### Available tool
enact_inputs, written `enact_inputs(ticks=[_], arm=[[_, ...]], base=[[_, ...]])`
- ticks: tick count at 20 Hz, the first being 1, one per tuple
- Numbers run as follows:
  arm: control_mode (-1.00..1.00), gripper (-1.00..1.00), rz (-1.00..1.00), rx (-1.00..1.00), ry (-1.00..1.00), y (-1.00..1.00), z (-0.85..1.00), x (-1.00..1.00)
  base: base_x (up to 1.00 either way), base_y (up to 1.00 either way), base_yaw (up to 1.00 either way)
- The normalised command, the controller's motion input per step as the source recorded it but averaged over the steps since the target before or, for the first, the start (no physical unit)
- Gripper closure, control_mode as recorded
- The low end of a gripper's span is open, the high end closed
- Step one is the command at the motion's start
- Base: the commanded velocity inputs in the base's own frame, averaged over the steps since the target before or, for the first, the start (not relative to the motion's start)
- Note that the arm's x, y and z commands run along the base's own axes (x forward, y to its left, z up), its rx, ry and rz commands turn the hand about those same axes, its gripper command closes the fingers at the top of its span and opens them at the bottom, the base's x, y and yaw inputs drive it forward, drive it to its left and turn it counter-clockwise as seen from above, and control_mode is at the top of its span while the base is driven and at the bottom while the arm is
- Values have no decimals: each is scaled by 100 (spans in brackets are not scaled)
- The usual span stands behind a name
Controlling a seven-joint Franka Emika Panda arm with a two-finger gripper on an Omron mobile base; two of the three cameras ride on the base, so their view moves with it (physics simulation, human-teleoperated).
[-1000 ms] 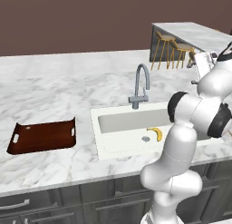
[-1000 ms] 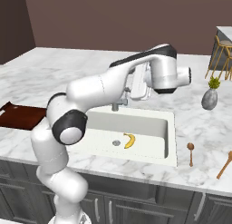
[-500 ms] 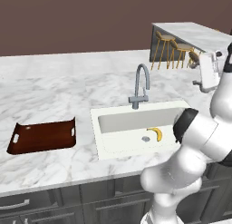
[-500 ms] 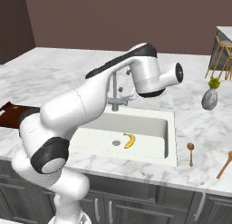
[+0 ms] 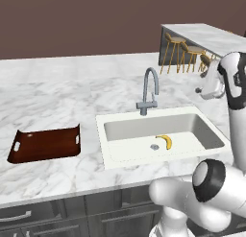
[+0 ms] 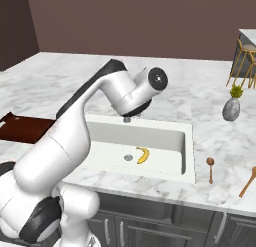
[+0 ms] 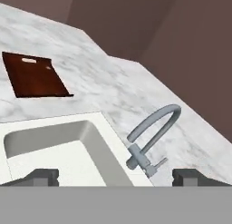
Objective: Pick up all produce items and place them in the sink. Turn on the sink faucet to wash them. Then turn the sink off and put them in the tray.
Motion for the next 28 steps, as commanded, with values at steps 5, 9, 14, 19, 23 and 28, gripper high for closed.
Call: enact_inputs(ticks=[5, 9, 14, 19, 23, 28], arm=[[-100, -100, -37, 0, 30, 20, 0, 0], [-100, -100, -32, 0, 30, 1, -7, 0], [-100, -100, -28, 0, 28, 0, -21, 0], [-100, -100, -13, 0, 15, -4, -25, 0], [-100, -100, -4, 0, 11, -5, -25, 0], [-100, -100, -5, 2, 1, -4, -40, 0]], base=[[0, 0, 0], [0, 0, 0], [0, 0, 0], [0, 0, 0], [0, 0, 0], [0, 0, 0]])
